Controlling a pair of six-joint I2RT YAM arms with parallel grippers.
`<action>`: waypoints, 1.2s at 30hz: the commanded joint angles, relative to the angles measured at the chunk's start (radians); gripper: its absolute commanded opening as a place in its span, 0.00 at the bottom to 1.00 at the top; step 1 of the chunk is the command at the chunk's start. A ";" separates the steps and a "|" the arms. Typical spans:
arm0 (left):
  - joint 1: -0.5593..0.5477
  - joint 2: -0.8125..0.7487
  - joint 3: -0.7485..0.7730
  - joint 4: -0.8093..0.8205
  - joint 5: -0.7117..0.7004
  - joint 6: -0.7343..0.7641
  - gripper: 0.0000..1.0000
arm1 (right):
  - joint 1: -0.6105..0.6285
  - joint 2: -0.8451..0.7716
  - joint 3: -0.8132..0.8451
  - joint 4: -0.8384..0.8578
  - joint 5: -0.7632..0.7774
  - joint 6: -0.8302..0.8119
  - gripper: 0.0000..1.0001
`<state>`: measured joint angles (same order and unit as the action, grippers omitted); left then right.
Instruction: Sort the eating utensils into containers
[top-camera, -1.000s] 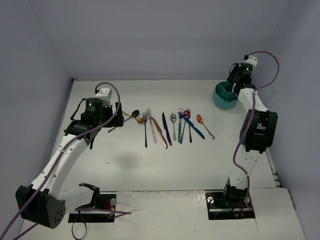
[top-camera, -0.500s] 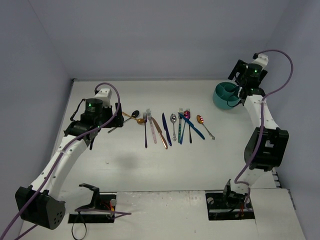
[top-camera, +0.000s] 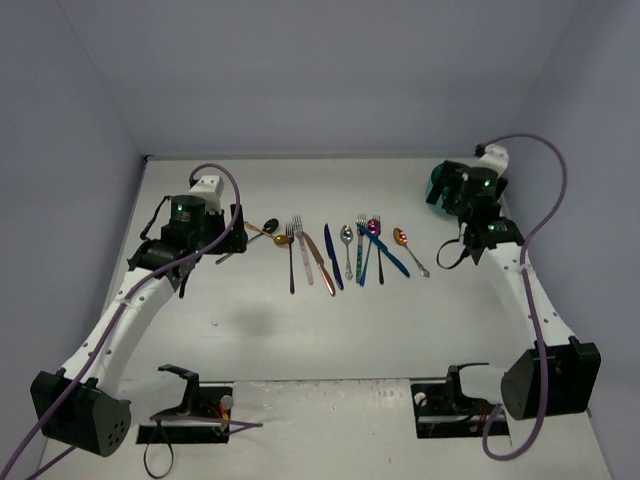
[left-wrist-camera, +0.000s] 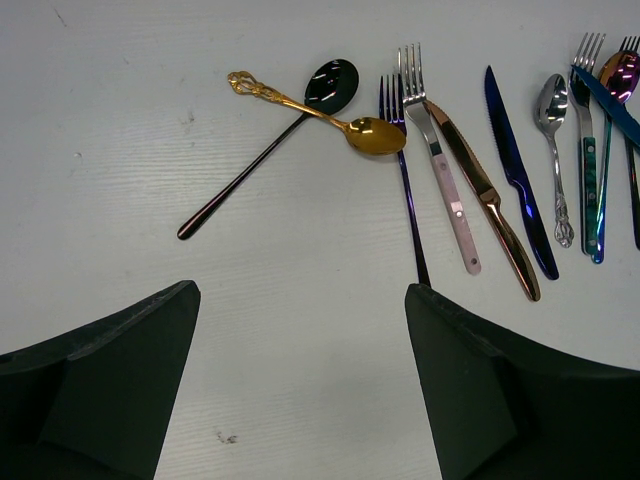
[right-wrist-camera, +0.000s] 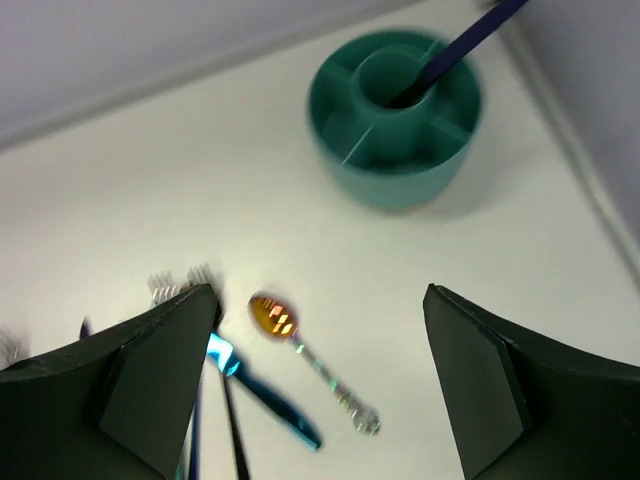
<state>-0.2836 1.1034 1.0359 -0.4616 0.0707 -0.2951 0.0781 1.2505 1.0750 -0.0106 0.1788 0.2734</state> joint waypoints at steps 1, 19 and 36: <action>0.006 -0.003 0.021 0.031 -0.003 0.009 0.82 | 0.128 -0.012 -0.020 -0.083 0.021 -0.007 0.81; 0.006 0.023 0.029 0.020 0.024 0.006 0.82 | 0.391 0.377 0.079 -0.147 -0.047 -0.074 0.56; 0.006 0.043 0.035 0.015 0.040 0.001 0.82 | 0.285 0.422 0.042 -0.165 -0.043 -0.122 0.53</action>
<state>-0.2836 1.1503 1.0359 -0.4747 0.0911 -0.2955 0.3901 1.6795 1.1129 -0.1765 0.1424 0.1837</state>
